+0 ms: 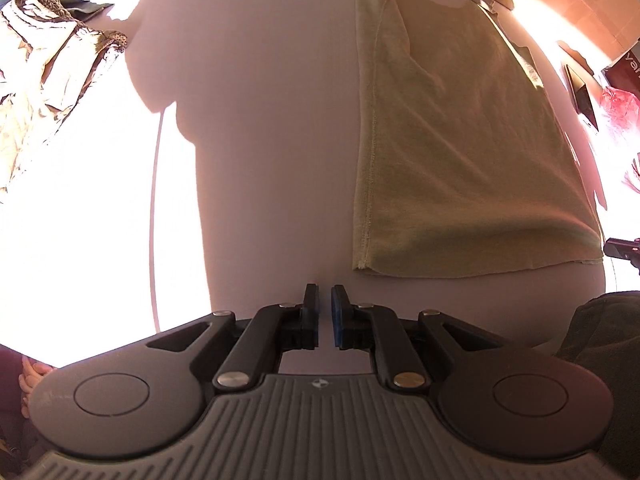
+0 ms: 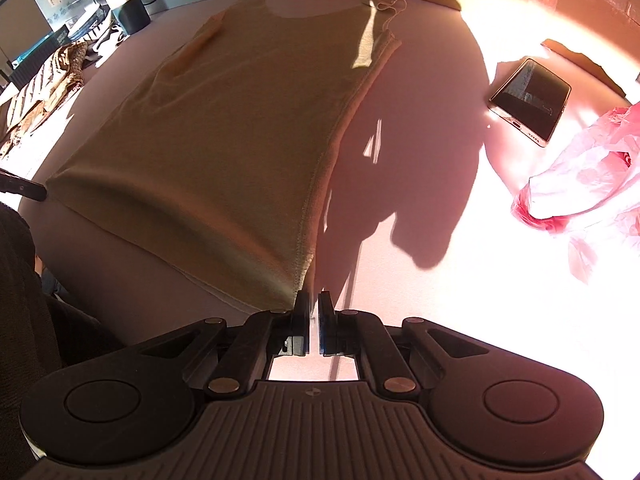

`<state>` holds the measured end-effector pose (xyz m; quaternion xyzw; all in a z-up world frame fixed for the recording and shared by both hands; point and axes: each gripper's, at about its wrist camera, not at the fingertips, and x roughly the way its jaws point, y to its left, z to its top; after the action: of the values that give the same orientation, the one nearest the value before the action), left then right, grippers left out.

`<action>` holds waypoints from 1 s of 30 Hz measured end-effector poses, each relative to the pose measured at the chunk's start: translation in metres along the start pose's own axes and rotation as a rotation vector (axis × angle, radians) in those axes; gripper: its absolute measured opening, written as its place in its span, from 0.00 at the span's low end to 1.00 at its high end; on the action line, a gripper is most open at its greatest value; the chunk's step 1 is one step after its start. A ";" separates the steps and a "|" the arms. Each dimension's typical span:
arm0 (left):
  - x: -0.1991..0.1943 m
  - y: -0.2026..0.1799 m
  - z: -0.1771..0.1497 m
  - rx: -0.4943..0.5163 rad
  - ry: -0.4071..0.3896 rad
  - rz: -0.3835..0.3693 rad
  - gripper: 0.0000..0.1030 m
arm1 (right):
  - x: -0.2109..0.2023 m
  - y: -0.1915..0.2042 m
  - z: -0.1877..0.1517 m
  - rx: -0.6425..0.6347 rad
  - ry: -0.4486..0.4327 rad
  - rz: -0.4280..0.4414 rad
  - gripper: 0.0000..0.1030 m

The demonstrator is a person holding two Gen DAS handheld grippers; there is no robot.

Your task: Fold clothes

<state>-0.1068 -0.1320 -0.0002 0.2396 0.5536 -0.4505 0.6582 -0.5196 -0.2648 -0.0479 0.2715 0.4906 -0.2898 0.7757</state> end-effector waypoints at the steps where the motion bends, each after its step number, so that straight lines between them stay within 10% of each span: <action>1: -0.006 0.002 0.002 0.003 -0.016 0.031 0.08 | -0.004 -0.005 0.002 0.006 0.007 -0.014 0.05; 5: -0.026 0.000 0.027 0.045 -0.124 0.104 0.31 | -0.032 -0.028 0.020 0.052 -0.085 -0.105 0.37; 10: -0.001 -0.058 0.110 0.261 -0.344 0.097 0.68 | -0.029 -0.047 0.069 0.092 -0.232 -0.048 0.40; 19: 0.084 -0.117 0.215 0.317 -0.393 0.194 0.63 | 0.032 0.028 0.130 -0.024 -0.244 0.177 0.44; 24: 0.101 -0.097 0.227 0.219 -0.346 0.155 0.06 | 0.042 0.061 0.116 -0.084 -0.206 0.224 0.50; 30: 0.093 -0.055 0.225 0.122 -0.356 0.148 0.12 | 0.051 0.063 0.099 -0.068 -0.148 0.206 0.55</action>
<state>-0.0408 -0.3720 -0.0169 0.2357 0.3811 -0.4686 0.7613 -0.3972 -0.3010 -0.0500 0.2718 0.4110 -0.2111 0.8442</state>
